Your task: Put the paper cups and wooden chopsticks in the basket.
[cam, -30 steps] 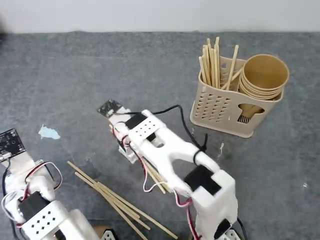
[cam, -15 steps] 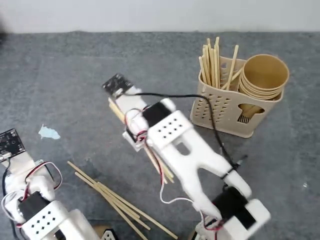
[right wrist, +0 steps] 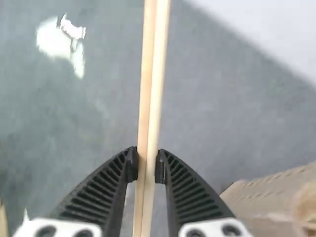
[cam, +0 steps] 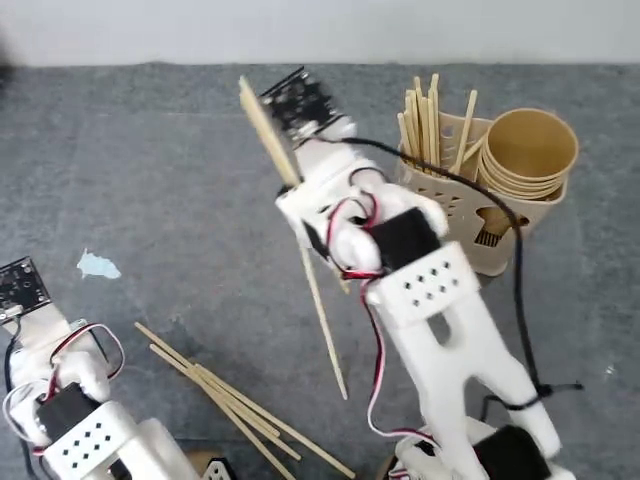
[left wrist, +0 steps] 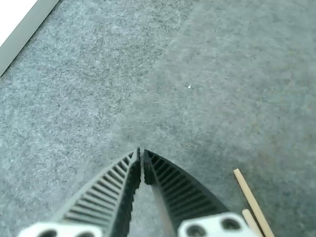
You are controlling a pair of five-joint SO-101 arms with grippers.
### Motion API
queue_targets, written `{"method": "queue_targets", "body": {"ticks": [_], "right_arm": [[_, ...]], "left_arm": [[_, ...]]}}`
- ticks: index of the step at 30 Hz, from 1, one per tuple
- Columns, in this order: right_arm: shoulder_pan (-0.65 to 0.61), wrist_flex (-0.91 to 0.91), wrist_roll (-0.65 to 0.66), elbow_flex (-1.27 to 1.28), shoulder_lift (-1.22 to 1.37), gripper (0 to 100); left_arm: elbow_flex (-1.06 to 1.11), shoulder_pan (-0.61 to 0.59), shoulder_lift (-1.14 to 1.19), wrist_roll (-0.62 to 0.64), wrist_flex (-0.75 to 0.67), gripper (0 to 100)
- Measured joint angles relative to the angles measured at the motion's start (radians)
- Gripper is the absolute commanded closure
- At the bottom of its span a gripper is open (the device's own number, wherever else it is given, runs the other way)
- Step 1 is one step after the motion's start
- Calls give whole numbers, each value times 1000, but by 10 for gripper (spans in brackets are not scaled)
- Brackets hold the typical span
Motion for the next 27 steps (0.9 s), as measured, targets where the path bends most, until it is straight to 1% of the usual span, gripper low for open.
{"method": "queue_targets", "body": {"ticks": [11, 17, 20, 23, 27], "right_arm": [[121, -301, 0, 0, -147, 991], [229, -377, 0, 21, -213, 991], [298, -450, -12, 106, -265, 991], [362, -554, -17, 245, -347, 991], [393, -697, -17, 436, -437, 991]], "left_arm": [[0, 0, 0, 0, 0, 985], [0, 0, 0, 0, 0, 985], [0, 0, 0, 0, 0, 985], [0, 0, 0, 0, 0, 985], [0, 0, 0, 0, 0, 985]]}}
